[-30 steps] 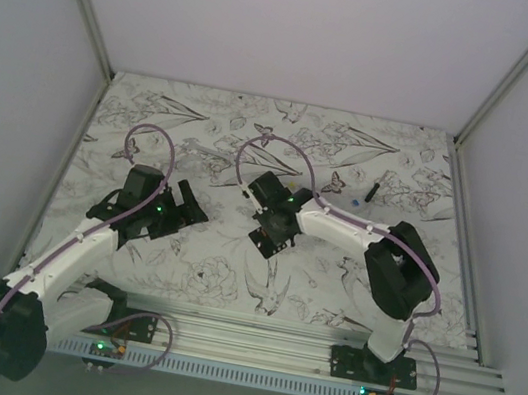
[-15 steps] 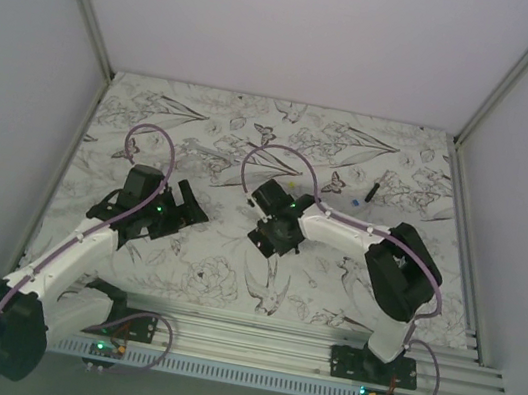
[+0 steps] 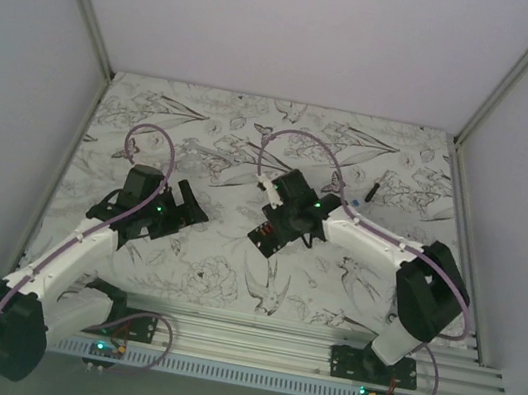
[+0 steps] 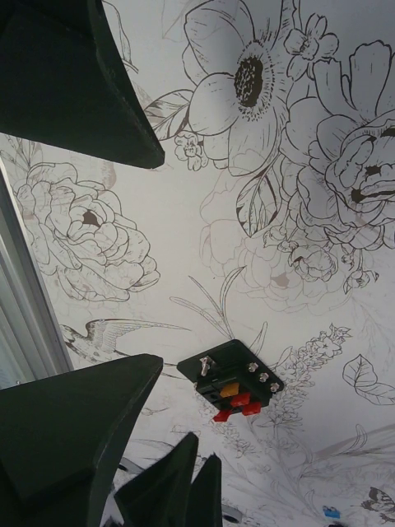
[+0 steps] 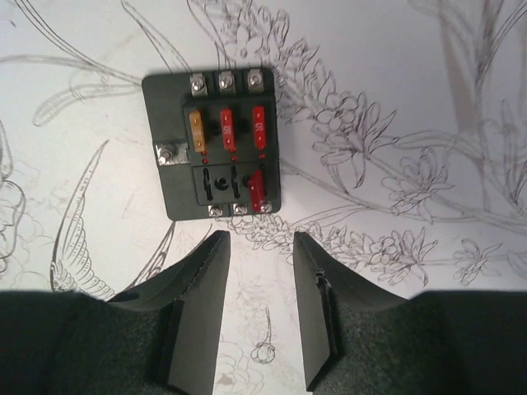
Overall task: Snap on the fuse box
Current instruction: Install the fuse at the fuse box base.
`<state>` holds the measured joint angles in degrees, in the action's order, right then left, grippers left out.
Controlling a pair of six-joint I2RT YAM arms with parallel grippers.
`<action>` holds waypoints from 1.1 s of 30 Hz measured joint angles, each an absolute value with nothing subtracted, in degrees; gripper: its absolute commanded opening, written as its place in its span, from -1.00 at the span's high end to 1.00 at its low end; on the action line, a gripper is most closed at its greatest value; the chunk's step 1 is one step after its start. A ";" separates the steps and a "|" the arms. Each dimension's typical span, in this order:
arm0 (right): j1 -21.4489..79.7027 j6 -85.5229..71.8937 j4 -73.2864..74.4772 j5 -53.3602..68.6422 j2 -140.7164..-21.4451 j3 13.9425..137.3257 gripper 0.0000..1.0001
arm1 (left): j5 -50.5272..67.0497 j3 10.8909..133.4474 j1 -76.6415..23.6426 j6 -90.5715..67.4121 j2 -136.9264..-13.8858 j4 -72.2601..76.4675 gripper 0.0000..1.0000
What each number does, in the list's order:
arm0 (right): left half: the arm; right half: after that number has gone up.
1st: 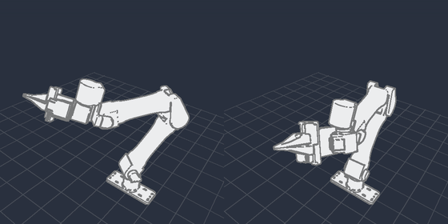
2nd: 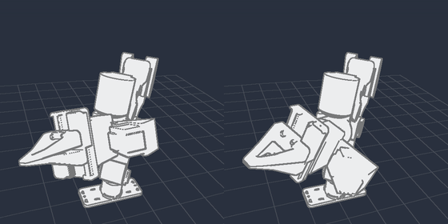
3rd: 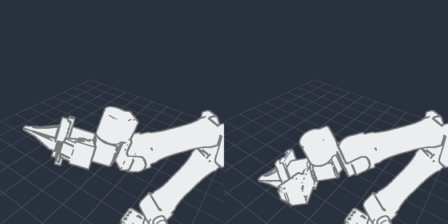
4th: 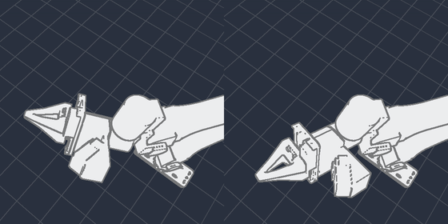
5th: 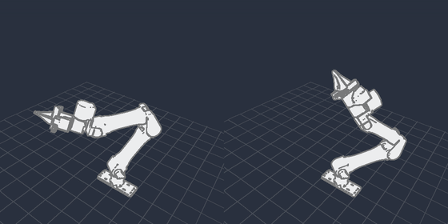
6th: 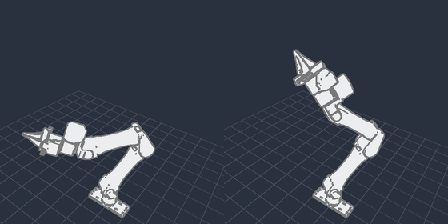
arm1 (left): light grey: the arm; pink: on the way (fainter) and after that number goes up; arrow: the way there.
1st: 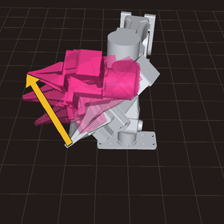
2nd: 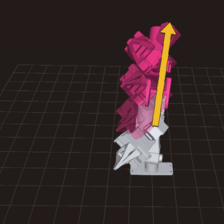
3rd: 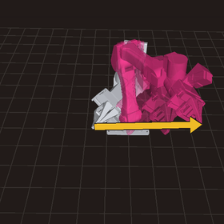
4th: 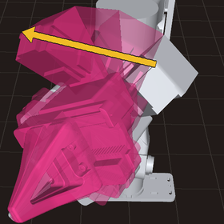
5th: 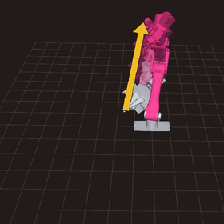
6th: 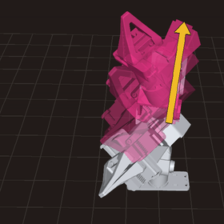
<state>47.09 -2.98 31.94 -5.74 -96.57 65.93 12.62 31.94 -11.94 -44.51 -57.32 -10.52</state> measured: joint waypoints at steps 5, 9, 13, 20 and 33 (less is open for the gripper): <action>43.97 -0.93 26.57 0.25 -93.71 63.51 0.24 | 12.82 31.94 -11.94 -44.51 -57.32 -10.52 -0.99; 43.77 0.40 24.53 2.55 -94.45 63.22 0.27 | 13.10 31.94 -11.94 -44.51 -57.32 -10.52 -0.99; 43.72 0.93 23.49 3.18 -96.01 63.22 0.30 | 13.43 31.94 -11.94 -44.51 -57.32 -10.52 -1.00; 43.72 1.13 23.33 3.11 -98.48 63.22 0.41 | 13.47 31.94 -11.94 -44.51 -57.32 -10.55 -0.99; 43.72 1.23 23.40 1.61 -99.18 63.22 0.86 | 13.52 31.99 -11.94 -44.51 -57.39 -10.52 -0.99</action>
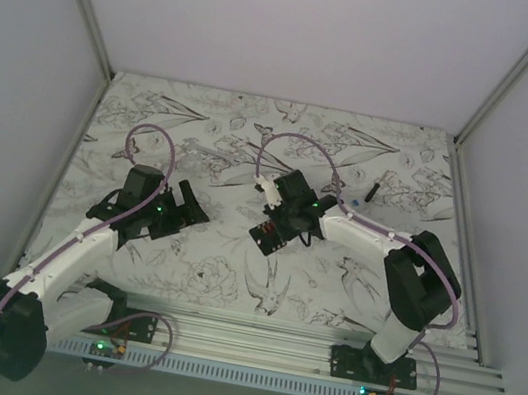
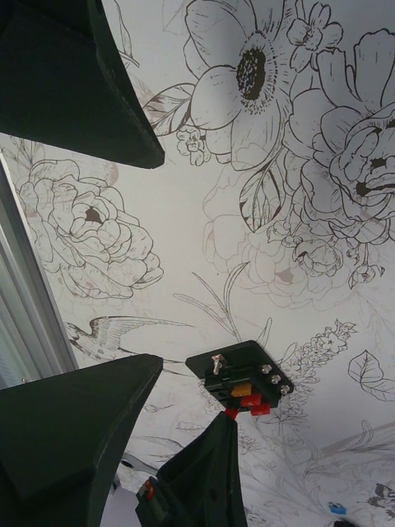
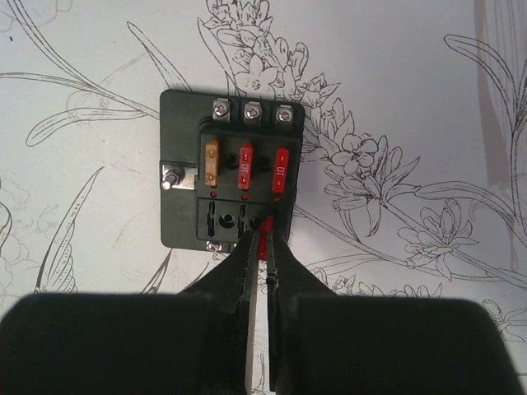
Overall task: Snap on the fuse box
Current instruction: Install the fuse at the fuse box base.
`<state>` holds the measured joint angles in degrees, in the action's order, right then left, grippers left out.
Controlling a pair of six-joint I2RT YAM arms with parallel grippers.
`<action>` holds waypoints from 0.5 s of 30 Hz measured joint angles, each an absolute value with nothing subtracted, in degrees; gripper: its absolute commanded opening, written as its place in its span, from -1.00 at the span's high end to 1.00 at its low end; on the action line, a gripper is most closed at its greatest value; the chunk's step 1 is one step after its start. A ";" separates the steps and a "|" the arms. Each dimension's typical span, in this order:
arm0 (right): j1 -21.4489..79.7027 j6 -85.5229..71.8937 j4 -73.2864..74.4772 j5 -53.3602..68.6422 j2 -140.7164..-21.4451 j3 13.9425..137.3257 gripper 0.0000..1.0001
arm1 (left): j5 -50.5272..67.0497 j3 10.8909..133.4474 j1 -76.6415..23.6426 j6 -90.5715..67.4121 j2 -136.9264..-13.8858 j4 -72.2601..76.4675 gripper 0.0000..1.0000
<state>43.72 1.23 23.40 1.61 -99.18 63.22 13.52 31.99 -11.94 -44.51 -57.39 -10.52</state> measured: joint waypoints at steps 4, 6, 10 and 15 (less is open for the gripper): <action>43.72 1.13 23.44 0.69 -99.22 63.24 0.98 | 13.65 31.99 -11.94 -44.49 -57.39 -10.52 -0.99; 43.70 1.04 23.62 0.49 -99.39 63.46 1.00 | 13.65 31.99 -11.94 -44.49 -57.39 -10.52 -1.00; 43.62 0.80 25.02 0.23 -100.36 64.97 1.00 | 13.69 31.99 -11.94 -44.49 -57.39 -10.52 -0.99; 42.70 -0.89 26.61 1.15 -100.84 65.87 1.00 | 14.00 31.99 -11.94 -44.45 -57.39 -10.52 -0.99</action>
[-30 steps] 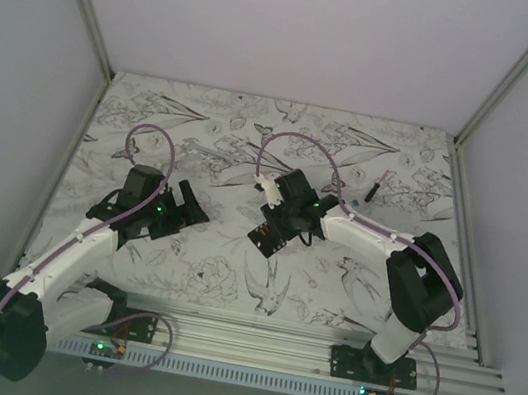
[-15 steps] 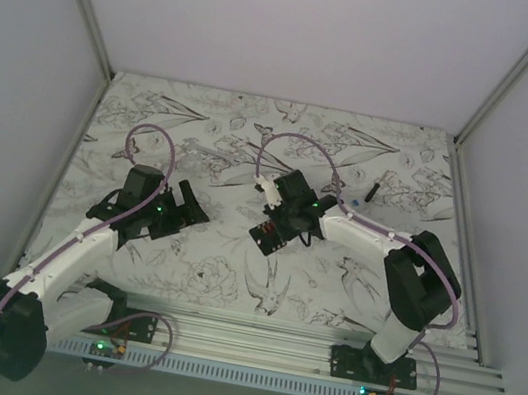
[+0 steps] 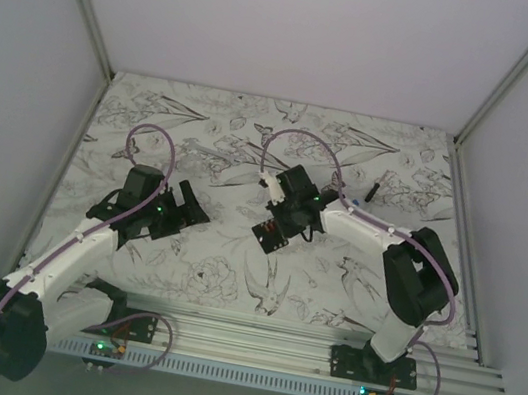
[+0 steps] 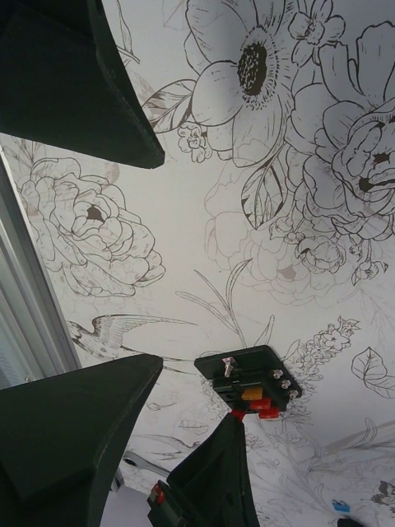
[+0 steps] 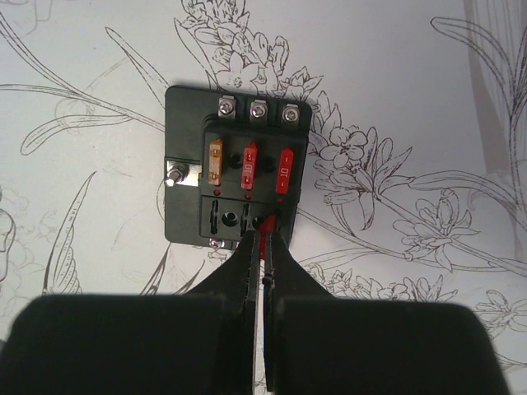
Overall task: Snap on the fuse box
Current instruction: Install the fuse at the fuse box base.
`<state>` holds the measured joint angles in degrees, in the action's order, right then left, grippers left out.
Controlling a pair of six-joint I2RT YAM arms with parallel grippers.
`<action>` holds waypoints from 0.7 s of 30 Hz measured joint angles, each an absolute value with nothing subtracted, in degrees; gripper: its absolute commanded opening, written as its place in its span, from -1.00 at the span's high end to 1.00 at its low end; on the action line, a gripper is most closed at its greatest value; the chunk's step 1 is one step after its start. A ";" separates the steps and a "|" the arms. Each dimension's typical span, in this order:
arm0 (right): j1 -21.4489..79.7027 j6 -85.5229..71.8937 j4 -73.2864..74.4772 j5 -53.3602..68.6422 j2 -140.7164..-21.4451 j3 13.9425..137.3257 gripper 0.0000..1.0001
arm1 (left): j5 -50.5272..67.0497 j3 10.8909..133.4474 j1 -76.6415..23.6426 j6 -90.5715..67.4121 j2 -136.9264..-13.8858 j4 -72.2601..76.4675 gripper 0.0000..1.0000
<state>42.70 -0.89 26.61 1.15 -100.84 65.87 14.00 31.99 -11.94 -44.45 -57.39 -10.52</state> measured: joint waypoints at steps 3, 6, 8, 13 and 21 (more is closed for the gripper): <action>41.21 -2.17 27.20 4.25 -100.71 65.87 1.00 | 14.26 31.99 -11.94 -44.36 -57.39 -10.52 -0.99; 40.03 -3.46 28.45 7.84 -100.42 65.82 1.00 | 15.16 32.32 -11.94 -44.07 -57.87 -10.55 -0.99; 39.97 -4.43 28.93 9.10 -100.03 65.49 1.00 | 15.62 32.75 -11.94 -44.01 -58.48 -10.52 -0.99; 39.97 -6.31 29.28 8.49 -99.24 64.34 0.83 | 16.91 33.21 -11.99 -43.83 -59.66 -10.50 -0.99; 39.31 -7.29 28.71 7.33 -98.94 63.66 0.60 | 17.85 33.50 -12.05 -43.79 -60.12 -10.50 -1.00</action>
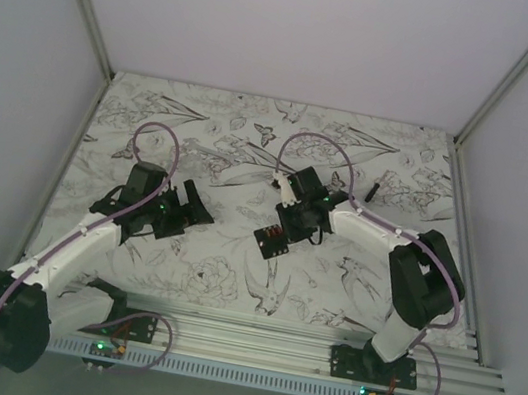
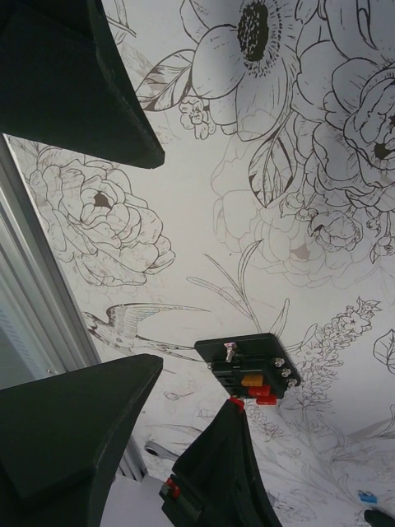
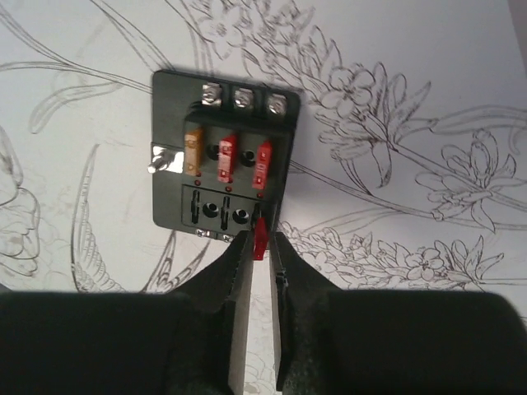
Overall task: Snap on the fuse box
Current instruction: Install the fuse at the fuse box base.
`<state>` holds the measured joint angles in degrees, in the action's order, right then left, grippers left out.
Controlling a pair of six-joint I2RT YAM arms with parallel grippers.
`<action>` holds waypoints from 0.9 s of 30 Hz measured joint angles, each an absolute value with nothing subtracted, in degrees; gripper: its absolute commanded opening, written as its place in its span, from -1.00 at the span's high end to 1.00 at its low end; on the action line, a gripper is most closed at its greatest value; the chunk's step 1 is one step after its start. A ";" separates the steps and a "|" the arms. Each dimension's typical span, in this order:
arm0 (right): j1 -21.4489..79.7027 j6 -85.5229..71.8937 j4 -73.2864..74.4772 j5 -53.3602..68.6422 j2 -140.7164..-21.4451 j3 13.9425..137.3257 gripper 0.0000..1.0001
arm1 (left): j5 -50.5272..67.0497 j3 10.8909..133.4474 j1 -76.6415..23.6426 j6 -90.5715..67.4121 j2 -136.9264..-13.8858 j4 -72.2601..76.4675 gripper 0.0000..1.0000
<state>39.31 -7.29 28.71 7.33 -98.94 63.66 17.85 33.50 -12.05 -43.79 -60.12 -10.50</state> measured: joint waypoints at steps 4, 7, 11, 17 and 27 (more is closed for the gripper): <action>38.35 -7.40 29.17 6.20 -98.85 62.30 0.53 | 17.96 33.50 -12.05 -43.79 -60.12 -10.50 -0.99; 38.33 -7.55 29.34 4.29 -97.82 61.69 0.42 | 17.96 33.50 -12.05 -43.79 -60.14 -10.48 -0.99; 38.92 -7.35 29.32 3.88 -95.66 61.45 0.38 | 17.98 33.61 -12.05 -43.79 -60.55 -10.48 -0.99; 39.70 -7.31 28.73 3.92 -94.43 61.39 0.25 | 17.98 33.91 -12.14 -43.66 -60.86 -10.48 -0.99; 36.14 -11.00 27.64 -1.48 -94.21 58.46 0.17 | 18.41 34.98 -12.95 -43.40 -62.89 -10.46 -0.99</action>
